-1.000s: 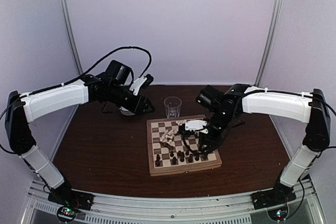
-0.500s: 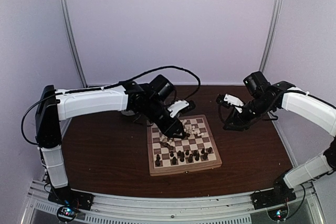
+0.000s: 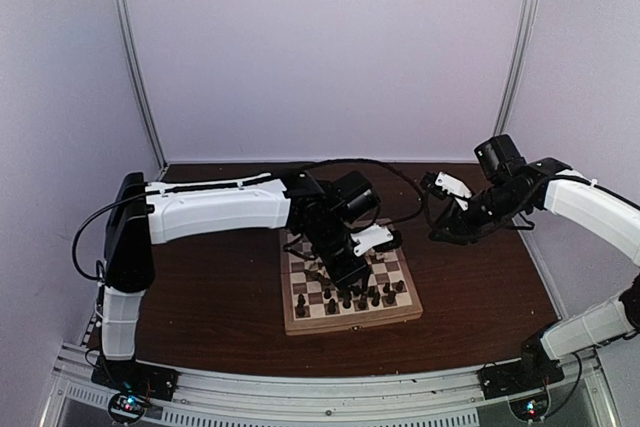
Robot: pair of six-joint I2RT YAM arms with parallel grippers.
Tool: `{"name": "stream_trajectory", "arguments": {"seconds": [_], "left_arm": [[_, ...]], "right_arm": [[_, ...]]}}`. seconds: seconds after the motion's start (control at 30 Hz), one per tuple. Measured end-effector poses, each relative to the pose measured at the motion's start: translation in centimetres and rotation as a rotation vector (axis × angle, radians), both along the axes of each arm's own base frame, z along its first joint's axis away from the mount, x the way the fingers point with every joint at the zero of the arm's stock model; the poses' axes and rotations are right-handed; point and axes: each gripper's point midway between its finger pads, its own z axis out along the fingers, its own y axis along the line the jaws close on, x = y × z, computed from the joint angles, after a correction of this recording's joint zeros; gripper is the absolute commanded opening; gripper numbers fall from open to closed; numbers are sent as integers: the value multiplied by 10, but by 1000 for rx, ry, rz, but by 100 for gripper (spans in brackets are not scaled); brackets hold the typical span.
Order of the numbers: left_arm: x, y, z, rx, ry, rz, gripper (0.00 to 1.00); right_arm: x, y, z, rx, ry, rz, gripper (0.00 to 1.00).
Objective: Set up the chess pieces on the board
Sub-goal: Pick up the chess pile from the chessboard.
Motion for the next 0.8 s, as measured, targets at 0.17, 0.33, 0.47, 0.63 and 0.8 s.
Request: {"name": "stream_trajectory", "arguments": {"seconds": [0.17, 0.33, 0.47, 0.63, 0.8], "left_arm": [[5, -1, -4, 32, -34, -2, 34], [10, -5, -9, 47, -52, 0, 34], [13, -6, -7, 47, -60, 2, 34], [20, -1, -1, 60, -107, 23, 34], [19, 13, 26, 32, -145, 38, 34]], "right_arm": [[1, 0, 0, 0, -3, -2, 42], [1, -1, 0, 0, -5, -2, 42], [2, -1, 0, 0, -7, -2, 42], [2, -1, 0, 1, -8, -1, 42], [0, 1, 0, 4, -10, 21, 42]]}}
